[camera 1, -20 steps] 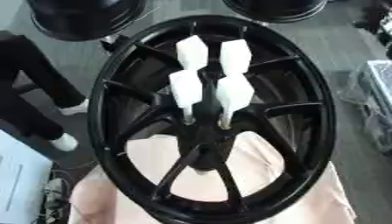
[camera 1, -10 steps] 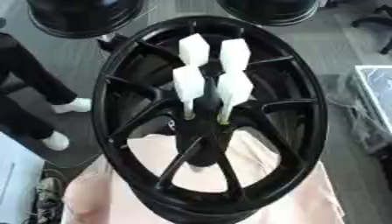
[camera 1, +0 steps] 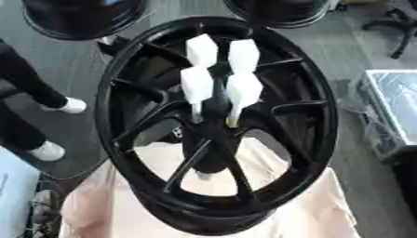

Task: Pull the pin out of the wheel hub.

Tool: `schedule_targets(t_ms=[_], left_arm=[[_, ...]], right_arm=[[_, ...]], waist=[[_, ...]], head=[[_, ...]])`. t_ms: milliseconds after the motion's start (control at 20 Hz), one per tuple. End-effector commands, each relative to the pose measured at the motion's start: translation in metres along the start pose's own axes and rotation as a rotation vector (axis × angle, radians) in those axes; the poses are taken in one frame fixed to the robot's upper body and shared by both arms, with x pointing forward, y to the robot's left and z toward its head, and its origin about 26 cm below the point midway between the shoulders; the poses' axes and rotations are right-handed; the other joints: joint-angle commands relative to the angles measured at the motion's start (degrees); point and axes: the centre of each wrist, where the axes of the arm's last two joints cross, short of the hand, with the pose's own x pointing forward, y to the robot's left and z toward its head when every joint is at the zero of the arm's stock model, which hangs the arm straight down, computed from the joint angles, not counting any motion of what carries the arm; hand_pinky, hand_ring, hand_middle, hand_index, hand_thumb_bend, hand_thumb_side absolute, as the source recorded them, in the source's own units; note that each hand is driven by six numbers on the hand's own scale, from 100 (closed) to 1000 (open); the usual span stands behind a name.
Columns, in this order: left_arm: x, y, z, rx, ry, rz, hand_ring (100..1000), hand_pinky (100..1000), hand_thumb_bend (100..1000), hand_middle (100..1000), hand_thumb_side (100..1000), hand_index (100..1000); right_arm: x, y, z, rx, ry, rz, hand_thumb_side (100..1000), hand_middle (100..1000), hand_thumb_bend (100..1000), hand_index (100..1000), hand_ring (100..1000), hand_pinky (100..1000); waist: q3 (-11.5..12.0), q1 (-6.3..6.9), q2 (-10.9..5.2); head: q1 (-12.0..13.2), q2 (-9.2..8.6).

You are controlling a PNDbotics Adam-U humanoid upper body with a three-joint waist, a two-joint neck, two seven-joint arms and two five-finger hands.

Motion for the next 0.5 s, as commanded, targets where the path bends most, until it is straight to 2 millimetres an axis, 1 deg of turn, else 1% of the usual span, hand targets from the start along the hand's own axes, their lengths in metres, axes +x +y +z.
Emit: schedule_targets(t_ms=[50, 150, 250, 350, 400, 450, 500], left_arm=[[0.009, 0.008, -0.002, 0.0, -0.02, -0.038, 821, 714, 100, 786, 643, 828], [0.009, 0.01, -0.002, 0.009, -0.02, -0.043, 821, 714, 100, 786, 644, 827], [0.01, 0.012, -0.002, 0.019, -0.023, -0.048, 821, 714, 100, 786, 643, 827], [0.011, 0.013, -0.002, 0.021, -0.025, -0.05, 821, 714, 100, 787, 643, 827], [0.011, 0.013, -0.002, 0.022, -0.025, -0.05, 821, 714, 100, 787, 643, 827], [0.011, 0.013, -0.002, 0.02, -0.024, -0.051, 821, 714, 100, 787, 644, 827], [0.011, 0.013, -0.002, 0.019, -0.023, -0.052, 821, 715, 100, 787, 644, 827]], right_arm=[[0.02, 0.012, -0.03, 0.092, -0.088, 0.062, 375, 783, 383, 907, 746, 941], [0.038, 0.026, -0.052, 0.164, -0.163, 0.109, 381, 797, 420, 912, 761, 934], [0.063, 0.042, -0.071, 0.257, -0.255, 0.171, 401, 801, 445, 914, 770, 928], [0.08, 0.058, -0.08, 0.358, -0.334, 0.222, 416, 805, 472, 915, 776, 920], [0.085, 0.065, -0.081, 0.404, -0.364, 0.244, 416, 805, 472, 915, 776, 920], [0.091, 0.073, -0.082, 0.454, -0.399, 0.269, 430, 808, 506, 917, 781, 909], [0.095, 0.081, -0.081, 0.503, -0.426, 0.295, 439, 807, 514, 917, 783, 905]], waist=[[-0.37, 0.04, -1.27], [-0.76, -0.05, -1.14], [-1.19, -0.14, -0.95], [-1.37, -0.21, -0.9], [-1.44, -0.2, -0.88], [-1.44, -0.23, -0.9], [-1.46, -0.25, -0.91]], head=[[0.19, 0.18], [0.59, 0.02], [0.98, -0.27], [1.1, -0.48], [1.17, -0.57], [1.17, -0.66], [1.19, -0.71]])
